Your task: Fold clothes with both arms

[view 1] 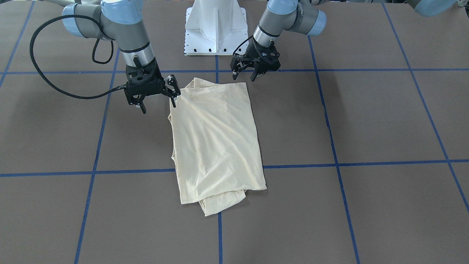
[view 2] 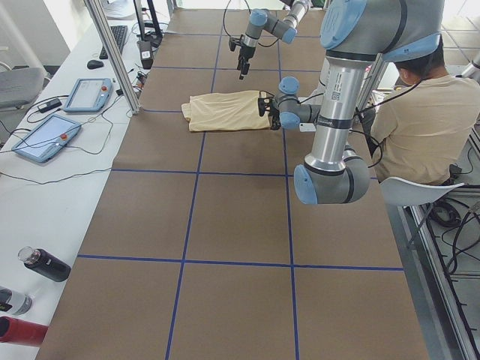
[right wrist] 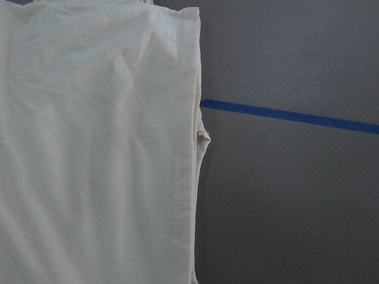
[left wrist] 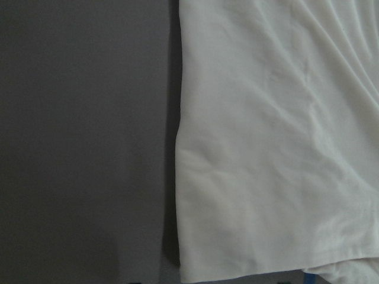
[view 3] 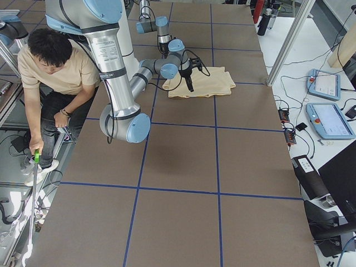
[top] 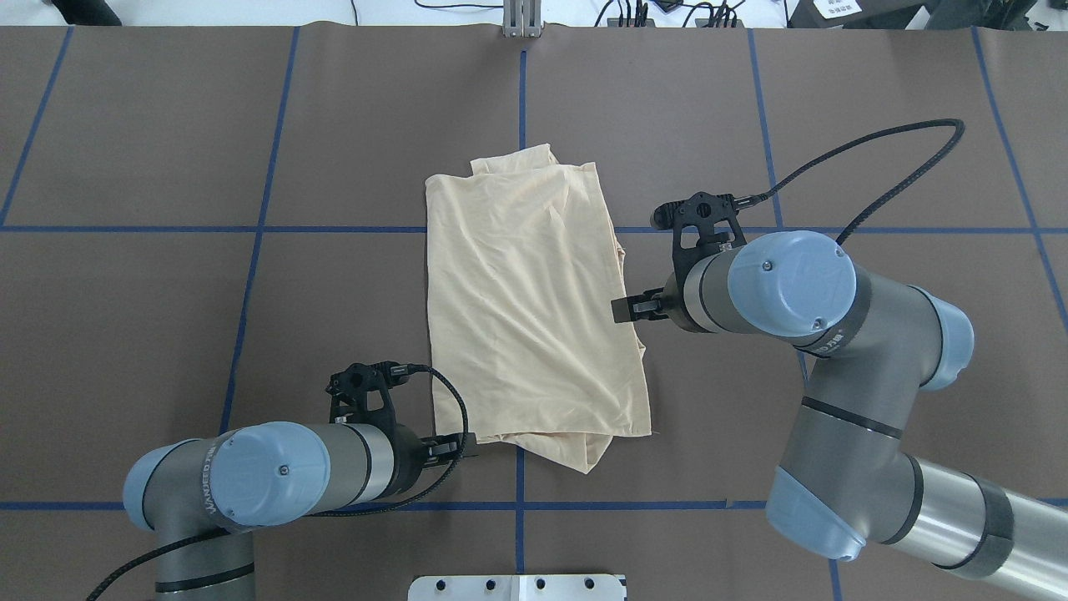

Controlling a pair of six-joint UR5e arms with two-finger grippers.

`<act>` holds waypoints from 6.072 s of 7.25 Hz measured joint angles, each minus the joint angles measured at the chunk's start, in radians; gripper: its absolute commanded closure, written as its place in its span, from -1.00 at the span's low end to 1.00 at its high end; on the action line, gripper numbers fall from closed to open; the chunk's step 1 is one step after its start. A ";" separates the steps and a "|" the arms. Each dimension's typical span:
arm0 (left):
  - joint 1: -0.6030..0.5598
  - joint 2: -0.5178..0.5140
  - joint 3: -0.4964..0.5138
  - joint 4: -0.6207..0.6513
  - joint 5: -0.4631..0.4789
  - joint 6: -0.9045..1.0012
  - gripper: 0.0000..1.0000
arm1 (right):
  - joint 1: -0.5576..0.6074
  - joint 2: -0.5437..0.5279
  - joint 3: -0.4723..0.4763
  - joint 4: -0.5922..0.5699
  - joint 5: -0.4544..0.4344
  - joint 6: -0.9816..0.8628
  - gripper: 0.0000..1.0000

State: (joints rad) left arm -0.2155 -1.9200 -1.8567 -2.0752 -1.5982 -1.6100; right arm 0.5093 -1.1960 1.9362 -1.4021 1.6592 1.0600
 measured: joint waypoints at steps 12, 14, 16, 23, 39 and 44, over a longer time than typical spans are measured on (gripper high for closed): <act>-0.012 -0.026 0.041 -0.018 0.023 -0.123 -0.07 | -0.002 -0.002 0.000 0.000 -0.001 -0.001 -1.00; -0.011 -0.025 0.044 -0.020 0.023 -0.131 -0.07 | -0.002 -0.002 0.000 0.000 -0.001 -0.002 -1.00; -0.010 -0.025 0.047 -0.020 0.023 -0.132 0.32 | -0.002 -0.002 0.000 -0.001 -0.001 -0.001 -1.00; -0.010 -0.031 0.036 -0.031 0.024 -0.135 1.00 | -0.084 -0.006 -0.012 -0.003 -0.057 0.297 -0.53; -0.013 -0.031 0.036 -0.032 0.023 -0.135 1.00 | -0.298 0.054 -0.106 -0.010 -0.257 0.688 0.44; -0.013 -0.032 0.037 -0.032 0.024 -0.133 1.00 | -0.294 0.078 -0.116 -0.012 -0.261 0.691 1.00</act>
State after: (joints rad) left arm -0.2285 -1.9522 -1.8195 -2.1077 -1.5744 -1.7428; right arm 0.2150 -1.1184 1.8201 -1.4143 1.3978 1.7510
